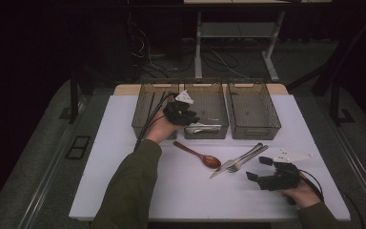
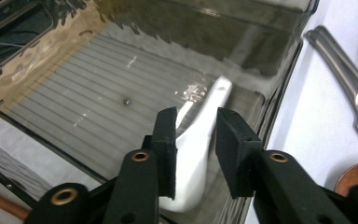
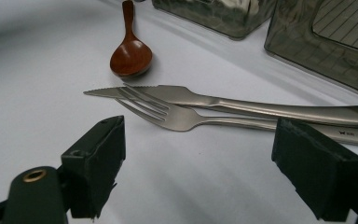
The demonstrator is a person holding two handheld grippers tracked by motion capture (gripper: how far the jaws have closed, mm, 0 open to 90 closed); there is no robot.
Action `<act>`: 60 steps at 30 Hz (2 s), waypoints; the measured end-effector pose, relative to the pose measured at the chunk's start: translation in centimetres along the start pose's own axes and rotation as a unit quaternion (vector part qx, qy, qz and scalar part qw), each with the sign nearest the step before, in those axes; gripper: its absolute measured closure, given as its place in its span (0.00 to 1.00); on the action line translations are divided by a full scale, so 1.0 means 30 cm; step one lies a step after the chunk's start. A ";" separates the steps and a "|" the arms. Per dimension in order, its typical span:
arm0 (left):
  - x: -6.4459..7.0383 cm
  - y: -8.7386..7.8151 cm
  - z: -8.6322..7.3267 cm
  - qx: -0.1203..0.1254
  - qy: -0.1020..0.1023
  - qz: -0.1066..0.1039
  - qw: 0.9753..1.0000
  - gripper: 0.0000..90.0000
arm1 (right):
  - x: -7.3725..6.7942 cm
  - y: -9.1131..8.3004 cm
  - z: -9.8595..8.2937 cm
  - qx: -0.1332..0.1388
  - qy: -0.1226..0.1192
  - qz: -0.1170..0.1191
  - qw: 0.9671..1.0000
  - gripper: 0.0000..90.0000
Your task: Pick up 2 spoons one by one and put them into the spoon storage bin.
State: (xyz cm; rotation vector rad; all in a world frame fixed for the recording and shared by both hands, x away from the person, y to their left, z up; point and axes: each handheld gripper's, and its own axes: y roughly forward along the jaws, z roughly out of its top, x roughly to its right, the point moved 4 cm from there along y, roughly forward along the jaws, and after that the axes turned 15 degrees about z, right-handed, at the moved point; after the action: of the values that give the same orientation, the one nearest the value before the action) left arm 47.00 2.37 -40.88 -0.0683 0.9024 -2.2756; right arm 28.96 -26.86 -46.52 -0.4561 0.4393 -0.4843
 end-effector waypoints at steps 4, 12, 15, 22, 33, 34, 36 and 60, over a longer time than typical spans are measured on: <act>0.003 -0.011 0.010 0.012 -0.009 -0.006 1.000 0.69 | 0.000 0.001 0.000 0.000 -0.001 0.000 1.000 0.19; 0.019 -0.054 0.016 0.032 -0.031 -0.015 0.999 0.52 | 0.000 -0.001 0.000 0.001 0.000 -0.001 1.000 0.19; 0.027 -0.075 0.006 0.035 -0.036 -0.017 0.999 0.49 | 0.001 -0.001 0.000 0.001 0.000 -0.001 1.000 0.19; 0.047 -0.122 -0.032 0.050 -0.058 -0.029 0.997 0.42 | -0.001 0.001 0.001 0.000 -0.001 0.000 1.000 0.19; 0.085 -0.208 -0.113 0.058 -0.066 -0.032 0.996 0.36 | -0.003 0.001 0.003 0.003 0.002 0.005 1.000 0.19; 0.087 -0.215 -0.123 0.058 -0.068 -0.031 0.996 0.35 | -0.004 0.000 0.004 0.004 0.003 0.006 1.000 0.19; 0.091 -0.228 -0.147 0.060 -0.074 -0.032 0.995 0.33 | -0.005 0.000 0.005 0.005 0.004 0.009 1.000 0.19; 0.189 -0.406 -0.428 0.057 -0.106 -0.007 0.993 0.12 | -0.028 0.058 0.129 0.008 0.025 0.056 0.998 0.14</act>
State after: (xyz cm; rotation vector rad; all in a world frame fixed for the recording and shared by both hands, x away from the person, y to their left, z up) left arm 32.04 12.91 -44.12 -0.2615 0.6627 -2.2760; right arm 30.80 -23.84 -44.03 -0.4028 0.5065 -0.3907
